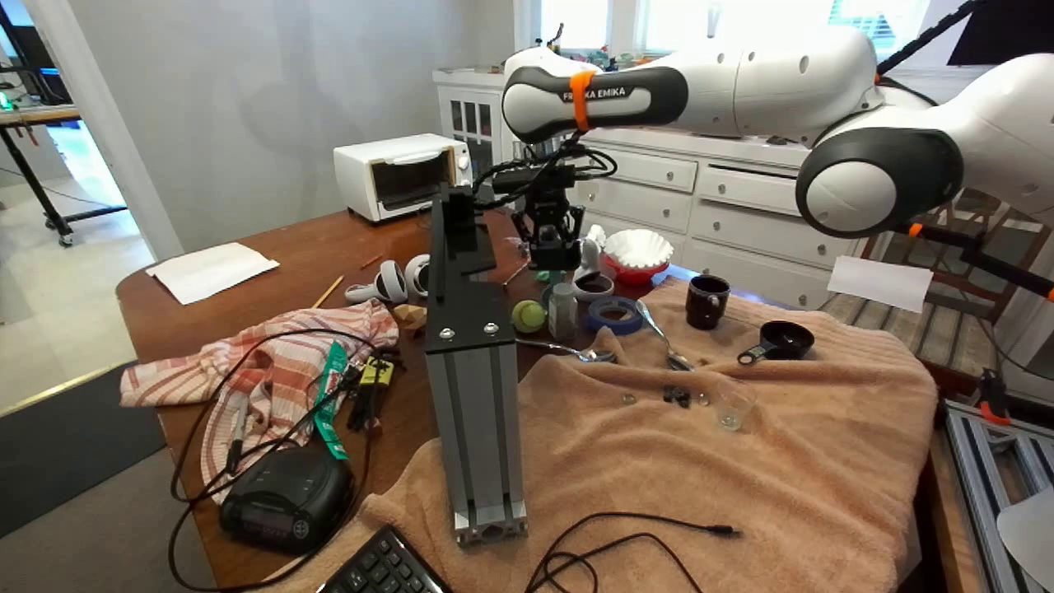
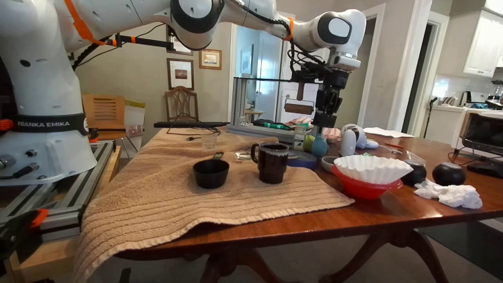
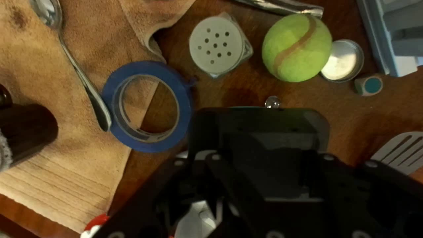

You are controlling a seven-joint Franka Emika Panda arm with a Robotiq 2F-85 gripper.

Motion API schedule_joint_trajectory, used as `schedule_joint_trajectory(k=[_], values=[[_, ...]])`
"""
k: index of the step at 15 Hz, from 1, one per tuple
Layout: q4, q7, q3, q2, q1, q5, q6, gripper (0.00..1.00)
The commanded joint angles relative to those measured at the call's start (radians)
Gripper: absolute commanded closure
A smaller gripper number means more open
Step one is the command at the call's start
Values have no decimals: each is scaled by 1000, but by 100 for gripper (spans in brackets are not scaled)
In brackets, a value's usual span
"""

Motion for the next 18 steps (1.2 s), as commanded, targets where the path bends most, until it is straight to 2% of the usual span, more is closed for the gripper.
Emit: schedule_joint_trajectory(k=[1, 4, 5, 9, 13, 15, 18], values=[[0, 37, 0, 0, -2, 9, -15, 53], [0, 81, 2, -1, -8, 20, -28, 53], [1, 90, 1, 3, -5, 18, -14, 78], [-2, 194, -1, 11, 0, 36, 30, 78], [-5, 220, 23, 16, -3, 54, 97, 78], [-10, 213, 39, 14, -4, 61, 117, 78], [-20, 140, 82, 2, -17, 85, 70, 78]])
